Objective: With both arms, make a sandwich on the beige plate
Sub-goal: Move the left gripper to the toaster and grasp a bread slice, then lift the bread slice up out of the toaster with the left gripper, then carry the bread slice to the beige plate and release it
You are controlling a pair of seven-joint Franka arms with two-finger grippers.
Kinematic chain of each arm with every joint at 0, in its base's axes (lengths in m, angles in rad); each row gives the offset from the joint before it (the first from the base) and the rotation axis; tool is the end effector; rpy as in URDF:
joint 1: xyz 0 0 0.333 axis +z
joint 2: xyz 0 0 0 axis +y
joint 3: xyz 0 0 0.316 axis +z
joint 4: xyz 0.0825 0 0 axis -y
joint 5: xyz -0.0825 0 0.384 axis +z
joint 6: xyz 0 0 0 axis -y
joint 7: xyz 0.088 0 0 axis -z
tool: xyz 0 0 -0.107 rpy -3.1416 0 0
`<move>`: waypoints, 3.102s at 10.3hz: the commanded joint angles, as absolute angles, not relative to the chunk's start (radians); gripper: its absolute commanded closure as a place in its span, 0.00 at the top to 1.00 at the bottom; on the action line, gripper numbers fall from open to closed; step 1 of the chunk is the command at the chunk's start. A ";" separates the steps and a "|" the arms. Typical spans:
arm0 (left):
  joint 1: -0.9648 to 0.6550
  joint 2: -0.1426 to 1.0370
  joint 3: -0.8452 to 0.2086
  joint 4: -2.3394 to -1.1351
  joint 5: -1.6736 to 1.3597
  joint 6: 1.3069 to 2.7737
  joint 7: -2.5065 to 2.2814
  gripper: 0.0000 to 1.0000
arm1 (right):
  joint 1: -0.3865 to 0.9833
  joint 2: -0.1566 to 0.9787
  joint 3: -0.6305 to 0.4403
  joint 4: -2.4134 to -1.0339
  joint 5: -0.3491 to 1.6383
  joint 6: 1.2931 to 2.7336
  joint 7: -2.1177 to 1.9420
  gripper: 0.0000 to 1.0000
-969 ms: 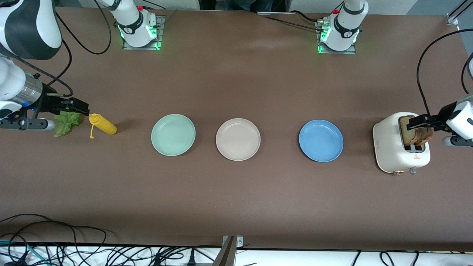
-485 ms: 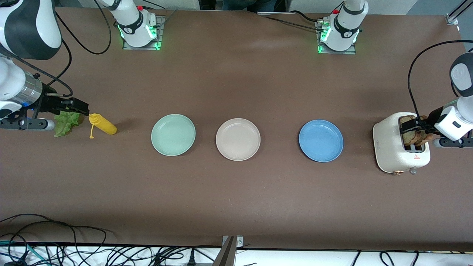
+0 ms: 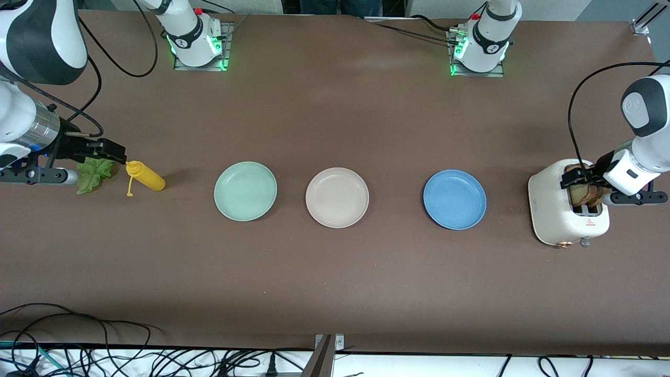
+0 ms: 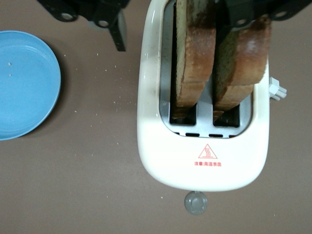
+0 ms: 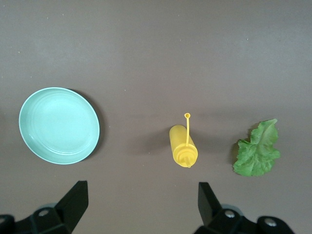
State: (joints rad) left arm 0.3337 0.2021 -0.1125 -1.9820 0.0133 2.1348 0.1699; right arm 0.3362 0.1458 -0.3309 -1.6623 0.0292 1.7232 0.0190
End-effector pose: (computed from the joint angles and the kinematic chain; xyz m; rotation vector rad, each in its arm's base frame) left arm 0.5734 0.1316 0.3620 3.1194 0.0712 -0.0699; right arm 0.5973 0.0164 0.5139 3.1196 -0.0278 -0.1197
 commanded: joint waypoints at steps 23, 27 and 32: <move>0.223 0.339 -0.307 -1.589 -0.568 1.660 0.130 0.00 | 0.334 0.150 -0.330 -1.643 0.031 1.706 0.028 1.00; 0.053 0.529 -0.308 -1.536 -0.749 1.701 0.144 0.00 | 0.333 0.149 -0.330 -1.643 0.031 1.706 0.026 1.00; -0.089 0.716 -0.307 -1.446 -0.808 1.932 0.339 0.00 | 0.333 0.149 -0.330 -1.643 0.031 1.706 0.026 1.00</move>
State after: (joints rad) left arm -0.0524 0.6819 -0.3144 -1.4819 -0.7706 1.8835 0.2876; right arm 0.3360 0.1472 -0.3314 -1.6595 0.0293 1.7226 0.0194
